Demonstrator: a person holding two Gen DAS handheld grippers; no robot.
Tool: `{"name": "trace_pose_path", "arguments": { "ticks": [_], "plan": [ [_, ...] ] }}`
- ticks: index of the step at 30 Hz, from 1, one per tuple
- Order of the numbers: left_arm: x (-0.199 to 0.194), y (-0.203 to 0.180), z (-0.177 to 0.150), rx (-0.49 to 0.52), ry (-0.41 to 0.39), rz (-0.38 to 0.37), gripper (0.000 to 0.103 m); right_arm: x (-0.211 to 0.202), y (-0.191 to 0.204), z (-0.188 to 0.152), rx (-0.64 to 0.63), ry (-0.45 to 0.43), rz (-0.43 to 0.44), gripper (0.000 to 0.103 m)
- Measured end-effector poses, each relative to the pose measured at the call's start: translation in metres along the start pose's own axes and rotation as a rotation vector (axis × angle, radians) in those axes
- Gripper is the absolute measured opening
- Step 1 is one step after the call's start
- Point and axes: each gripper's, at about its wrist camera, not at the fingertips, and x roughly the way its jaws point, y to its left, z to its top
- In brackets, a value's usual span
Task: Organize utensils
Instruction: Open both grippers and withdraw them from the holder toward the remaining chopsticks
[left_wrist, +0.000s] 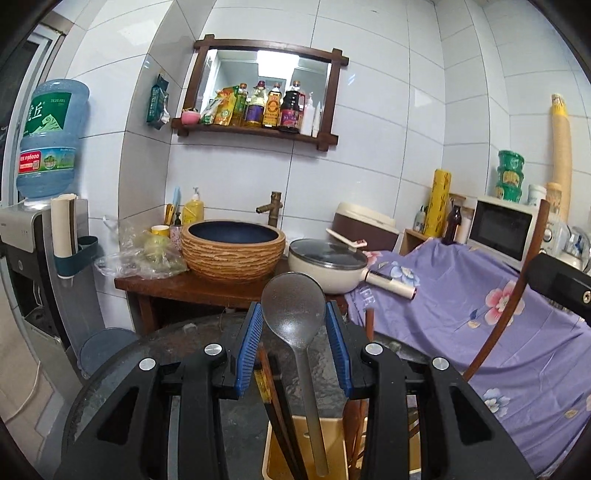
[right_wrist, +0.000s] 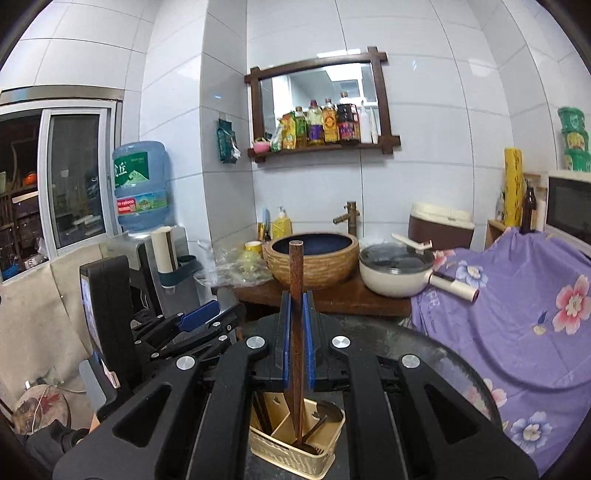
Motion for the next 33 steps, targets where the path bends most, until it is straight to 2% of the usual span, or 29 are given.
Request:
{"name": "trace_pose_path", "arguments": {
  "ticks": [11, 21, 22, 25, 26, 27, 28, 29, 30, 33],
  "plan": [
    [0.019, 0.002, -0.045, 0.034, 0.108, -0.012, 0.035, 0.033, -0.007, -0.062, 0.026, 0.105, 0.0, 0.007],
    [0.025, 0.005, -0.069, 0.058, 0.174, -0.032, 0.036, 0.04, -0.012, -0.089, 0.041, 0.136, 0.003, 0.005],
    [0.024, 0.006, -0.069, 0.054, 0.175, -0.035, 0.038, 0.04, -0.012, -0.089, 0.04, 0.139, 0.009, 0.005],
    [0.015, 0.008, -0.07, 0.042, 0.173, -0.054, 0.053, 0.032, -0.01, -0.095, 0.029, 0.131, 0.0, 0.006],
    [0.011, 0.009, -0.07, 0.037, 0.17, -0.061, 0.059, 0.03, -0.01, -0.097, 0.031, 0.135, 0.001, 0.011],
    [0.005, 0.011, -0.071, 0.029, 0.167, -0.069, 0.066, 0.027, -0.011, -0.101, 0.04, 0.143, 0.005, 0.022],
    [0.0, 0.012, -0.073, 0.024, 0.166, -0.069, 0.069, 0.025, -0.011, -0.104, 0.046, 0.149, 0.005, 0.029],
    [-0.005, 0.015, -0.075, 0.019, 0.167, -0.067, 0.074, 0.02, -0.011, -0.11, 0.055, 0.154, 0.003, 0.04],
    [-0.012, 0.018, -0.079, 0.013, 0.178, -0.062, 0.078, 0.017, -0.011, -0.116, 0.059, 0.16, 0.002, 0.042],
    [-0.022, 0.028, -0.093, -0.001, 0.224, -0.043, 0.08, 0.012, -0.01, -0.138, 0.079, 0.228, -0.009, 0.042]
  ]
}}
